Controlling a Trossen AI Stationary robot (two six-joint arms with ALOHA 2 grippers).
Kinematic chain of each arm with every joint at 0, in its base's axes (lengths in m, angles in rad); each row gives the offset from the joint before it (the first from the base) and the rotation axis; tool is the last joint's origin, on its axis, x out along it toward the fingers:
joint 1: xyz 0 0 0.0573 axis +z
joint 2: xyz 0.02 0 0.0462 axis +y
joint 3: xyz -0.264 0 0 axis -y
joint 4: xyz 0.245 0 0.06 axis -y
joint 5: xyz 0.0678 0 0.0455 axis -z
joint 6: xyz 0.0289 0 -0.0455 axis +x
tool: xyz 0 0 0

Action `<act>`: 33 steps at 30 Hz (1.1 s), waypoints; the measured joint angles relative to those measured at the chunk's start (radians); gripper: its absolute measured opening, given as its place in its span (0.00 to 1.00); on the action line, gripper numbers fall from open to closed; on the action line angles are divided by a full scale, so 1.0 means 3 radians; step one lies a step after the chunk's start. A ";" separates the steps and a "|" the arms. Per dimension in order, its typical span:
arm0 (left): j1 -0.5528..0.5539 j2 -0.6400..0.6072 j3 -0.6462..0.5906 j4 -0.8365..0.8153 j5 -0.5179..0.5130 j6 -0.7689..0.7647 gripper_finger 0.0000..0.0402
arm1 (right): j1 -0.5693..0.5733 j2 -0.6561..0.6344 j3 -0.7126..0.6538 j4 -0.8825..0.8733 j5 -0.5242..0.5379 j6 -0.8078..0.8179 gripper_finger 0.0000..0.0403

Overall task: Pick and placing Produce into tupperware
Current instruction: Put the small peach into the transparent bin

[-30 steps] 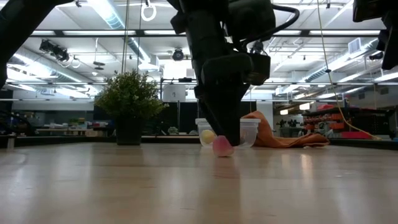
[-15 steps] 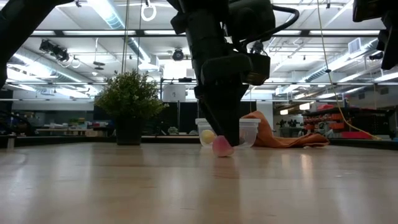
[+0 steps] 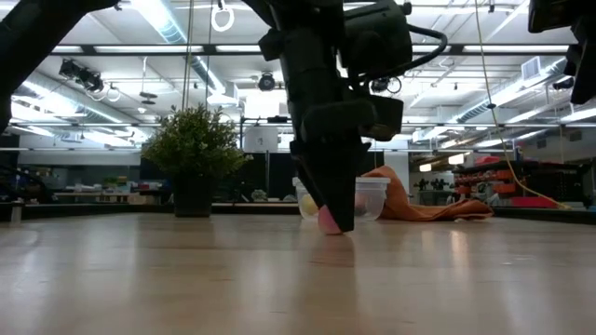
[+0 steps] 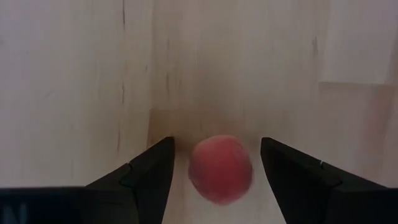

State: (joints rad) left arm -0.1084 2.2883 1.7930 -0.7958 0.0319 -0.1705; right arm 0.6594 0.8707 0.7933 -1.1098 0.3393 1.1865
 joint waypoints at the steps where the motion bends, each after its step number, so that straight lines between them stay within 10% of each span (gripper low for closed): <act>1: -0.0005 -0.0001 0.0001 -0.0012 0.0007 -0.0003 0.62 | 0.0000 -0.0001 0.0000 -0.0001 0.0001 0.0010 0.00; 33: 0.0052 -0.0024 0.0167 -0.0090 0.0041 -0.0007 0.39 | 0.0001 -0.0001 0.0000 -0.0001 0.0065 -0.0004 0.00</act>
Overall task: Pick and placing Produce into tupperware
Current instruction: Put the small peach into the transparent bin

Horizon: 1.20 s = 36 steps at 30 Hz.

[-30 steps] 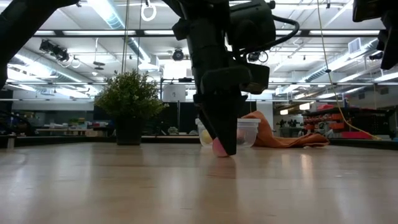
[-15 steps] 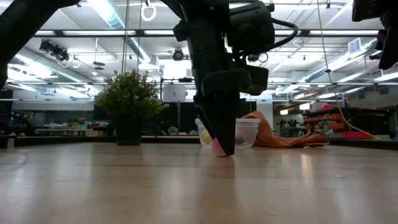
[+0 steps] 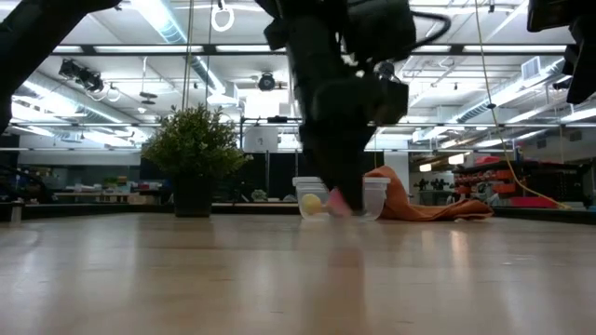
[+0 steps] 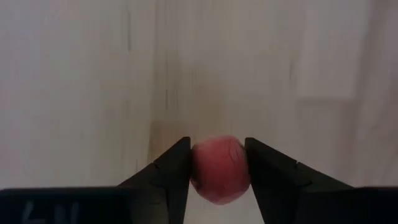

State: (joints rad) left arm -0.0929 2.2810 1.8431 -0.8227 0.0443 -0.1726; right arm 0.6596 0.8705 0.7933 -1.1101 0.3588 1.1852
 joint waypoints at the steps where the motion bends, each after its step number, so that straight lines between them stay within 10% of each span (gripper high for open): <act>1: 0.0021 -0.0004 0.0059 -0.0015 0.0001 0.0001 0.39 | 0.0000 0.0000 0.0000 0.0001 0.0000 0.0000 0.00; 18: 0.0778 -0.0013 0.1360 -0.0545 -0.0240 0.0383 0.39 | -0.0001 0.0001 0.0000 0.0000 0.0018 0.0001 0.00; 36: 0.1514 -0.0014 0.1476 -0.0679 -0.0247 -0.0356 0.38 | 0.0000 0.0001 0.0000 -0.0001 0.0123 -0.0002 0.00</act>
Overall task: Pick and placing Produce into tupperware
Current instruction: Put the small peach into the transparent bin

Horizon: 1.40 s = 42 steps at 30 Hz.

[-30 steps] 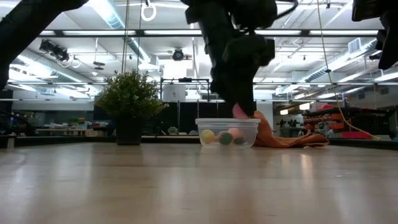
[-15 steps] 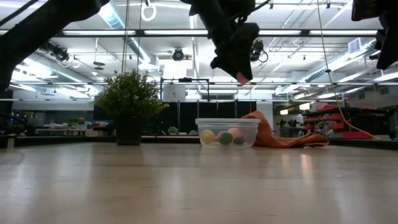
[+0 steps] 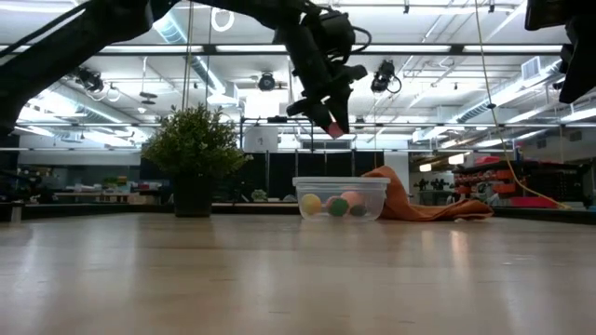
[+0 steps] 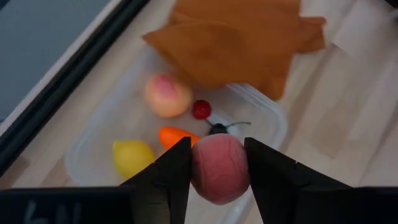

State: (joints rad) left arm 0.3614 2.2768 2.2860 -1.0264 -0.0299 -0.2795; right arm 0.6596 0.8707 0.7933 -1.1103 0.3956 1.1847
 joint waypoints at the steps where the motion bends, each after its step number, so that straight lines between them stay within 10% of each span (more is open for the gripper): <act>1: 0.0024 0.0000 0.0000 -0.0006 0.0000 -0.0029 0.37 | -0.0001 -0.0001 0.0000 0.0001 0.0001 0.0000 0.00; 42: 0.0045 0.0376 -0.0121 -0.0552 0.0086 0.0272 0.36 | -0.0002 -0.0001 0.0000 0.0014 0.0074 0.0075 0.00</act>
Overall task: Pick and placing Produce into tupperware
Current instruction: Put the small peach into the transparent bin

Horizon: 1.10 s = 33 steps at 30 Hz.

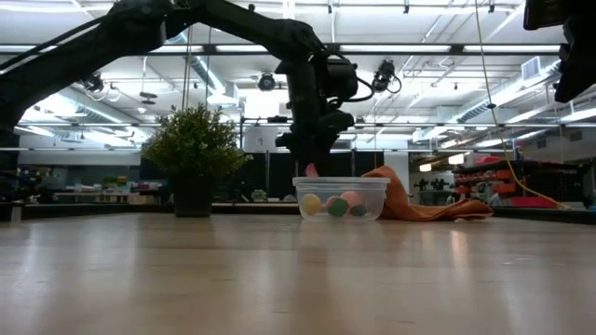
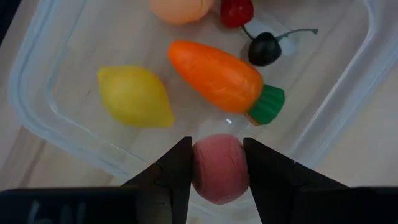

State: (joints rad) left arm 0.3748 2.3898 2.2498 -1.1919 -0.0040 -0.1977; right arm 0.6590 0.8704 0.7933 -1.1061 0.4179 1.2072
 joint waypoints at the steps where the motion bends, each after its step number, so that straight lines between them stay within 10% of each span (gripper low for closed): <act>1: 0.0000 0.0000 0.0000 0.0017 0.0001 0.0000 0.36 | 0.0000 0.0000 0.0000 -0.0001 0.0000 0.0000 0.00; 33: -0.0013 0.0314 -0.0003 0.0117 -0.0009 0.0126 0.35 | -0.0001 0.0000 0.0001 0.0028 0.0062 0.0072 0.00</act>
State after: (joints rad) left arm 0.3710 2.4840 2.2489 -1.1567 -0.0067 -0.1598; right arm 0.6586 0.8703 0.7937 -1.0977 0.4366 1.2289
